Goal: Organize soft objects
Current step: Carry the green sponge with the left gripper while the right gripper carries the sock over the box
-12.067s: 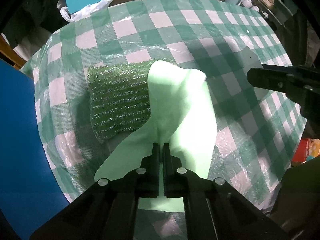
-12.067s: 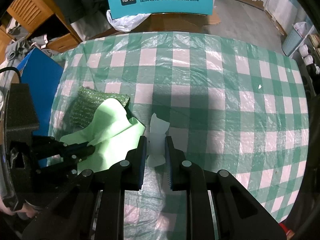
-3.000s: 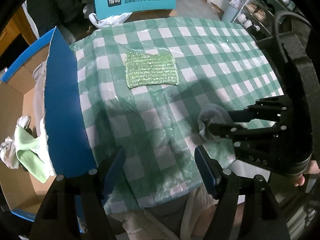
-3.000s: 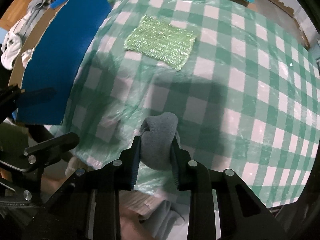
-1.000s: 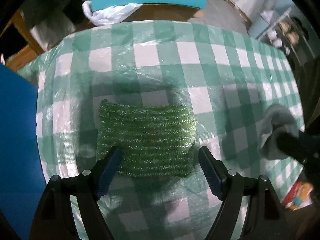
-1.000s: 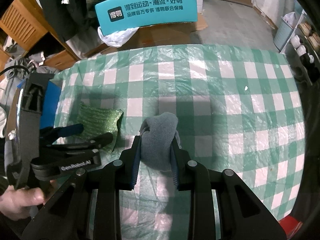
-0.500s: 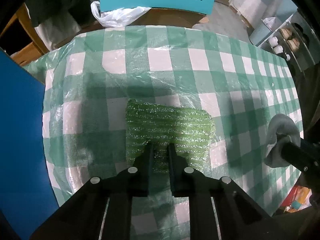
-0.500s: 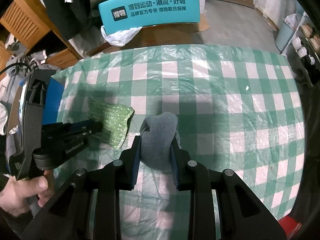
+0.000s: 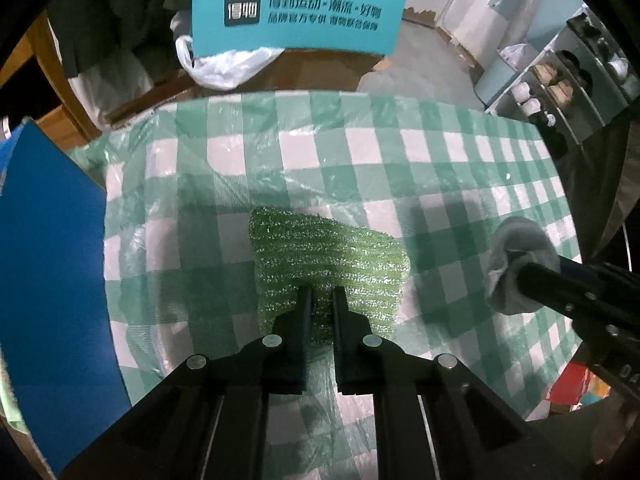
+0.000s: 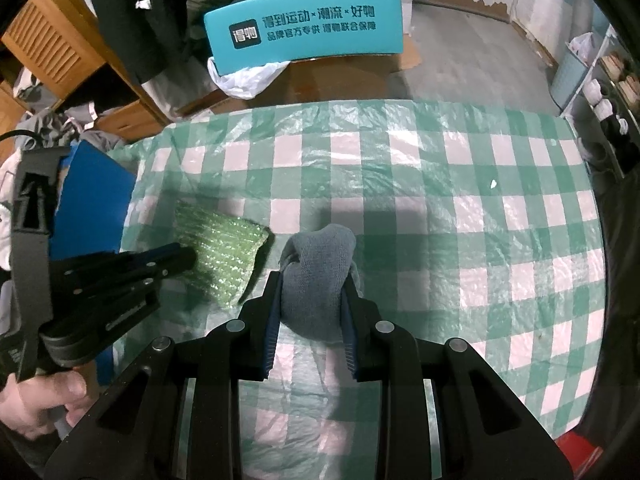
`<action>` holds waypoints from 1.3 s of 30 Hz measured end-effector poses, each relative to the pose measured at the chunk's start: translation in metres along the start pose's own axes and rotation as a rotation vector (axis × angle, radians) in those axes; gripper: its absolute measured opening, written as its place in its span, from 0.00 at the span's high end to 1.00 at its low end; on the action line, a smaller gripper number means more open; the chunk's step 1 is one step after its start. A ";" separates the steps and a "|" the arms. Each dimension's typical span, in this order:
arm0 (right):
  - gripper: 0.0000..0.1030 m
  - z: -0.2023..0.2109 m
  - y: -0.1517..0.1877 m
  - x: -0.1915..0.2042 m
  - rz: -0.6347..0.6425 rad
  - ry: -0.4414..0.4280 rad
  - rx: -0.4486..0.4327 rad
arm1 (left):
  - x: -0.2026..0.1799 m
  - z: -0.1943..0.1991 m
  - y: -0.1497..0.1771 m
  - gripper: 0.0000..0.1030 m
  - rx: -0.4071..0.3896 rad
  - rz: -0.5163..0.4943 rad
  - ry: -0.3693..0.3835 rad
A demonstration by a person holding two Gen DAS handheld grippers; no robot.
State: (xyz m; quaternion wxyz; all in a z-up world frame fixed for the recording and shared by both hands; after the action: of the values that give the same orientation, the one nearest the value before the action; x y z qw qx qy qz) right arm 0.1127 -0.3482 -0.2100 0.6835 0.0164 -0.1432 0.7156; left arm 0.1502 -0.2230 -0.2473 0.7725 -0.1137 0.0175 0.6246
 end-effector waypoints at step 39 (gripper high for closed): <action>0.75 0.076 0.007 0.104 0.217 0.014 -0.136 | 0.036 0.135 0.045 0.91 -0.218 -0.049 -0.063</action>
State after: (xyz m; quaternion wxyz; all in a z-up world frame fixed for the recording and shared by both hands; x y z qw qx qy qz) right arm 0.0859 -0.2649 -0.1159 0.6024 -0.0505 -0.1873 0.7742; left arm 0.0988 -0.1533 -0.1292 0.7708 -0.1777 -0.0779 0.6069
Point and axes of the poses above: each gripper's, at about its wrist camera, not at the fingertips, and z roughly against the way its jaws point, x to its left, y to its underside, the point moved 9 cm from there along -z, roughly the way its jaws point, and after that the axes turned 9 degrees about x, right-handed, at the moved point
